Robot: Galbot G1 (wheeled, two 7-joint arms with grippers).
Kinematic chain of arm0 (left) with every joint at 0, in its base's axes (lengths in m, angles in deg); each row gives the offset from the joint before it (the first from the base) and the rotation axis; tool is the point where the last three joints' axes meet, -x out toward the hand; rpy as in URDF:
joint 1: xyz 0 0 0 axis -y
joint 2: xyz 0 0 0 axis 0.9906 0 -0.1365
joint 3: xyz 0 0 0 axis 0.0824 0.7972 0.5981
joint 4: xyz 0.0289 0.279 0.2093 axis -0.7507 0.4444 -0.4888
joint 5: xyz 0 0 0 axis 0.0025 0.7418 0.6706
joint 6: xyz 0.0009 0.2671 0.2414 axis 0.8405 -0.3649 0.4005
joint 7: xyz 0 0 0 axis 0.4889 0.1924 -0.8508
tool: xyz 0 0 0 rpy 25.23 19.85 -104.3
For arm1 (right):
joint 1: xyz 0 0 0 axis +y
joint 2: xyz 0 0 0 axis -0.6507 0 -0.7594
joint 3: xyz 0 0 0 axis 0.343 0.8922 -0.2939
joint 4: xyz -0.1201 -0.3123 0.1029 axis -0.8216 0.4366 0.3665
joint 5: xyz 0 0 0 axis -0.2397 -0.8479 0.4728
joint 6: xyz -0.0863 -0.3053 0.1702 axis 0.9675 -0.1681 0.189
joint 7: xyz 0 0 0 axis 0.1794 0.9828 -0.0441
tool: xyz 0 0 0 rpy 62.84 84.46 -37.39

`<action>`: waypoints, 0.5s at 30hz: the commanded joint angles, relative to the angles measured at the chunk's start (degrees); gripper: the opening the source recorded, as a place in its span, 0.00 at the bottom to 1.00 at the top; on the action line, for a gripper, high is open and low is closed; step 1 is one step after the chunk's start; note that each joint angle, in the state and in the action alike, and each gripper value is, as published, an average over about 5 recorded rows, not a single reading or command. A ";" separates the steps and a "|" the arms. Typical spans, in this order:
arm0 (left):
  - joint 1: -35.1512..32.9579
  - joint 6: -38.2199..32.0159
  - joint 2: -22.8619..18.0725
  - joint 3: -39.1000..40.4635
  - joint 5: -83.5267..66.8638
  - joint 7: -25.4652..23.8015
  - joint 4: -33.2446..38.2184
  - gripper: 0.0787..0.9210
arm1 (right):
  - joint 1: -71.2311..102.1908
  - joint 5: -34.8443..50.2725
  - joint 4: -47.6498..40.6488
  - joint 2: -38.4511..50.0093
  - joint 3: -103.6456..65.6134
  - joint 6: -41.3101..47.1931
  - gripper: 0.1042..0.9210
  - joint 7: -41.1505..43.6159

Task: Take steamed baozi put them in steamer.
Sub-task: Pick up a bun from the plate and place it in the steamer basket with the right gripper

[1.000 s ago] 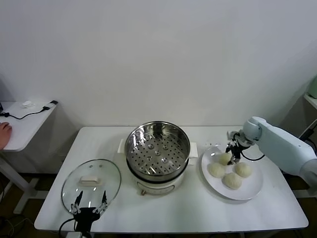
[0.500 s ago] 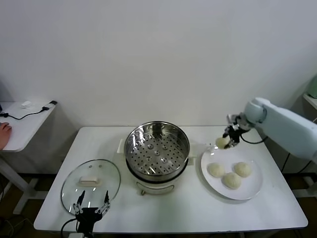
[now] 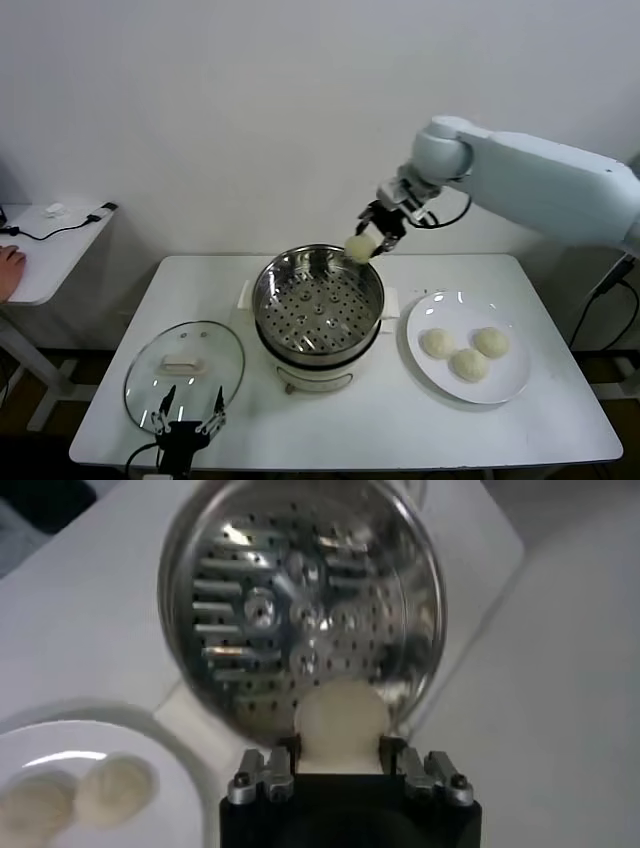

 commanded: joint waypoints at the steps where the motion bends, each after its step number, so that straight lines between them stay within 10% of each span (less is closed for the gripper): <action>1: -0.35 -0.14 -0.21 0.37 0.64 0.01 0.10 0.88 | 1.75 -12.37 -1.41 -9.98 4.08 -16.95 0.55 -6.34; 15: -0.91 -0.84 -0.69 1.10 1.43 0.23 -0.04 0.88 | 10.59 -25.05 -15.25 -12.58 1.24 -23.07 0.55 -8.72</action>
